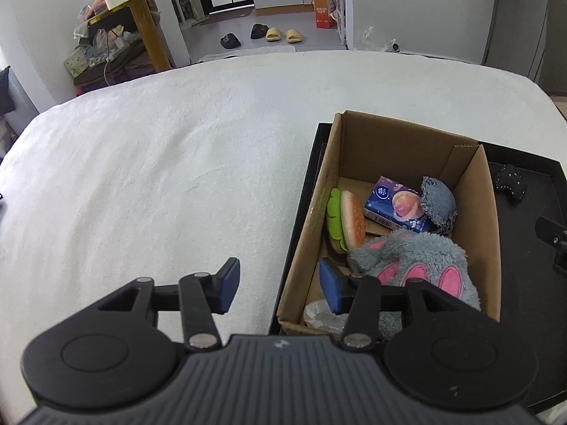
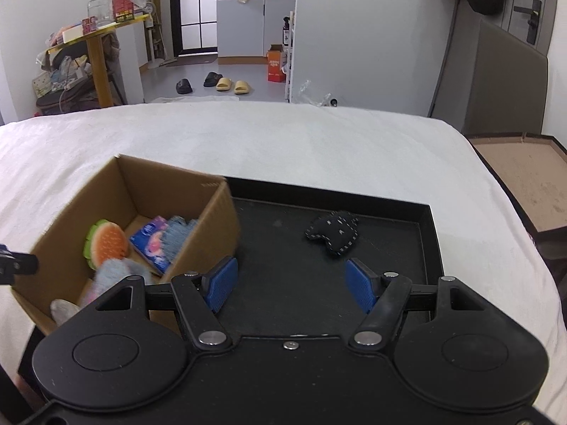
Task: Organize soft objects
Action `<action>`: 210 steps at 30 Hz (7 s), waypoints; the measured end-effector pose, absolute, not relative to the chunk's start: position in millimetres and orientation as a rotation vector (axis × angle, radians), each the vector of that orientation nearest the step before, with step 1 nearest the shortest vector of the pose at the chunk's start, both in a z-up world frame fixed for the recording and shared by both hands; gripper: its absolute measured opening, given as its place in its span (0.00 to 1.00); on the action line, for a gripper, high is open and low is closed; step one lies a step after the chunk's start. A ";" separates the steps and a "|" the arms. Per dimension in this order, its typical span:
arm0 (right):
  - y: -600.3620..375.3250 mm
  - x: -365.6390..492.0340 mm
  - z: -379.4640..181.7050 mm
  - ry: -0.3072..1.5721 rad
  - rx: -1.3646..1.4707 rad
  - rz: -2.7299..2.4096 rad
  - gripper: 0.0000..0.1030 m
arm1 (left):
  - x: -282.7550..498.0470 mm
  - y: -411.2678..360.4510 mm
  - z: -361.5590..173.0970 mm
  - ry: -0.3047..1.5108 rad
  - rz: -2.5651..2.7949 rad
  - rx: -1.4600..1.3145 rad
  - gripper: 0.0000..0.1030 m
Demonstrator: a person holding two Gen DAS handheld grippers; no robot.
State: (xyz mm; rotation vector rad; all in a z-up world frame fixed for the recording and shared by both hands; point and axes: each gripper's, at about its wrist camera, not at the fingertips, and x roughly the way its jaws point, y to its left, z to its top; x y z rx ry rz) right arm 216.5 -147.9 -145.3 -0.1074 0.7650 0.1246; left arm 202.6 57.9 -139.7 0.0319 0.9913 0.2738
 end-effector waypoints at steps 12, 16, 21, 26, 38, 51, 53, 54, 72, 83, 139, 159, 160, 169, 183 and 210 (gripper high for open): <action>-183.0 234.7 -176.0 0.775 -0.083 0.122 0.76 | 213.2 37.5 -142.9 1.002 0.381 0.148 0.51; -192.1 239.7 -187.2 0.765 -0.072 0.119 0.80 | 216.5 26.8 -145.8 1.011 0.410 0.212 0.51; -201.6 248.1 -203.6 0.778 -0.027 0.104 0.83 | 223.4 10.9 -152.6 1.028 0.442 0.310 0.51; -199.4 257.3 -215.4 0.784 -0.016 0.109 0.85 | 228.3 0.9 -156.0 1.033 0.486 0.374 0.51; -196.1 285.9 -232.7 0.768 -0.025 0.105 0.85 | 243.7 -20.9 -172.0 1.062 0.549 0.521 0.52; -189.8 300.3 -236.5 0.719 -0.063 0.133 0.89 | 248.2 -34.0 -178.5 1.067 0.573 0.606 0.57; -190.8 300.4 -235.6 0.716 -0.059 0.137 0.89 | 248.0 -35.8 -178.1 1.062 0.573 0.610 0.58; -189.7 301.5 -235.0 0.713 -0.055 0.140 0.89 | 247.7 -36.5 -178.0 1.059 0.574 0.611 0.58; -196.2 277.4 -203.6 0.709 -0.094 0.159 0.33 | 233.5 -28.5 -159.6 1.023 0.502 0.508 0.59; -178.2 257.9 -170.4 0.693 -0.131 0.196 0.33 | 223.2 -8.2 -147.9 1.012 0.422 0.355 0.59; -39.7 219.2 -130.3 0.743 -0.520 0.284 0.56 | 205.7 82.9 -155.7 1.124 0.016 -0.208 0.15; -94.3 185.7 -84.8 0.791 -0.226 0.242 0.63 | 185.6 83.1 -118.6 1.067 0.034 -0.214 0.19; -98.2 183.2 -80.8 0.790 -0.206 0.238 0.63 | 183.2 83.0 -115.6 1.067 0.036 -0.208 0.20; -136.7 161.0 -49.3 0.775 -0.054 0.204 0.81 | 161.0 59.6 -69.1 1.021 0.002 -0.140 0.42; -175.7 131.4 -17.3 0.782 0.069 0.136 1.00 | 122.1 21.2 -6.2 0.963 -0.002 -0.065 0.75; -193.8 58.3 24.4 0.704 0.139 0.096 1.00 | 35.6 3.0 58.9 0.830 -0.047 -0.003 0.91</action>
